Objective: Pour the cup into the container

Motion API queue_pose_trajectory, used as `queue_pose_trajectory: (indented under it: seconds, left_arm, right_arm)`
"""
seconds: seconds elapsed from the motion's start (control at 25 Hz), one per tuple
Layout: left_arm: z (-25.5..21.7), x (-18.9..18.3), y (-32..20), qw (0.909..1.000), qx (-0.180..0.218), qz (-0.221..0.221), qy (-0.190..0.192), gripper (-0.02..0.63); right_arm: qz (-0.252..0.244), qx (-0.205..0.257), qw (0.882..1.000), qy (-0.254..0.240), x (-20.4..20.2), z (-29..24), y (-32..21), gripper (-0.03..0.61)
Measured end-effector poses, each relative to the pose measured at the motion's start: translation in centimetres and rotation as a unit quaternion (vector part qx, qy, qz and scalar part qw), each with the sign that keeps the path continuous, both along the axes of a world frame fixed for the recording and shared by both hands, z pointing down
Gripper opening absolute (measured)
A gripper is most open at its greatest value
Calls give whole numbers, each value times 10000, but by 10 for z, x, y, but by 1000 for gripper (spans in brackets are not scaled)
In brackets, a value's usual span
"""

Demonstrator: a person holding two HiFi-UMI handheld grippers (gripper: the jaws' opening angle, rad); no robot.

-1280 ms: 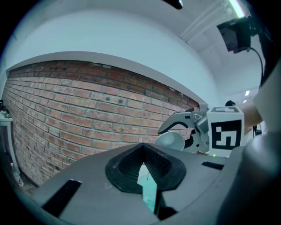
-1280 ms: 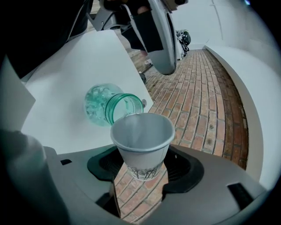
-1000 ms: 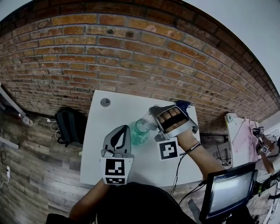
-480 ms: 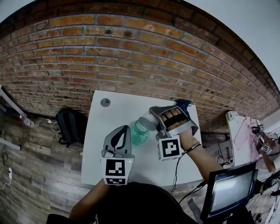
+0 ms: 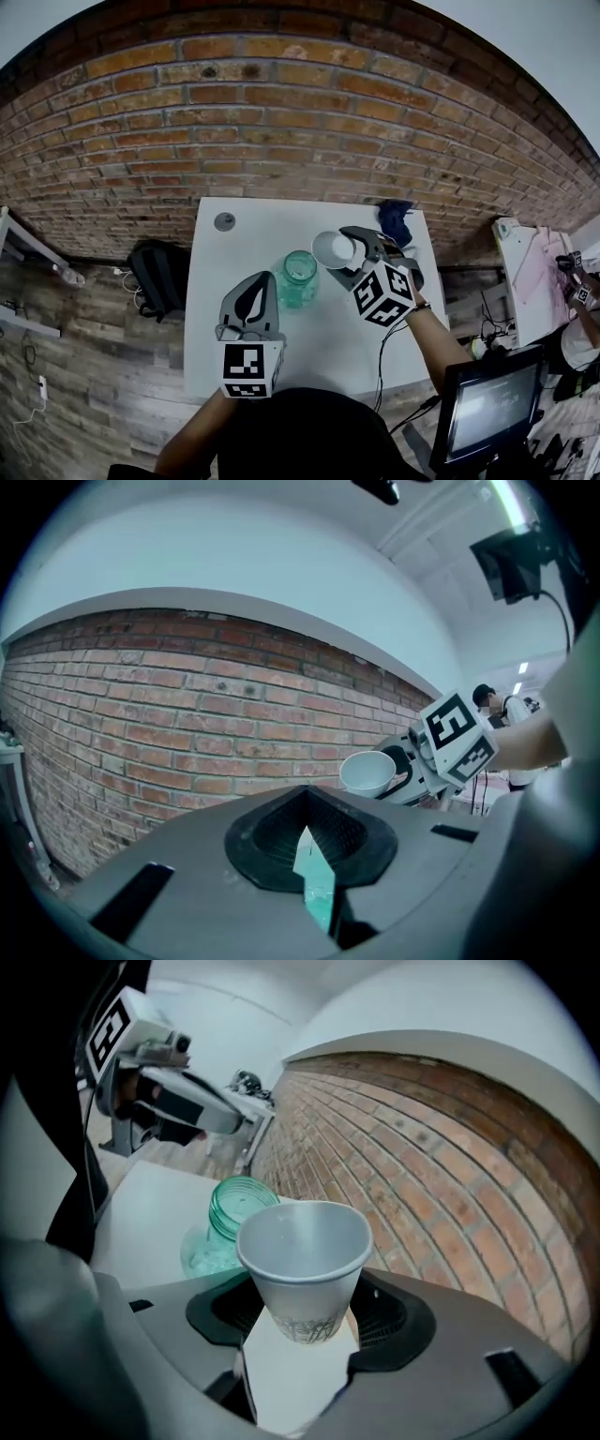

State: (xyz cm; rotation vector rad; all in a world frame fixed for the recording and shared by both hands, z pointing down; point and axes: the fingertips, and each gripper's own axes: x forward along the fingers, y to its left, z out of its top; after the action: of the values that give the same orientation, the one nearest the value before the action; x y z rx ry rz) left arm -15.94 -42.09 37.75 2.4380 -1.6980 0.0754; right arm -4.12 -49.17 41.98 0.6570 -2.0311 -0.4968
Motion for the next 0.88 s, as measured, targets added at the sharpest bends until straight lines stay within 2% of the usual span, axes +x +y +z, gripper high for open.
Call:
queue_pose_trajectory:
  seconds: [0.08,0.12,0.24,0.32,0.6,0.88]
  left_arm:
    - [0,4,1,10000,-35,9,-59,-3]
    - [0,5,2,9999,-59,15,-88,-3]
    - [1,7,2,9998,-135,17,-170,-3]
    - [3,10,2,9997,-188,23,-180,-3]
    - [11,21,11,9991,-313,11,-299,-3]
    - [11,21,16,9986,-352,-148,-369,-3]
  right_arm:
    - [450,-398,9958,-694,22,11,-1,281]
    - [699,-601,9900,-1064,33,18,-1,281]
    - [1412,-1002,9637,-2034,63,46,1,281]
    - [1733,-1057,9489,-2414,79,66,4,282]
    - [2199,-1089,9199,-3059,89,128,17,282]
    - [2159,-1234,9177,-3096,70,162,26,282]
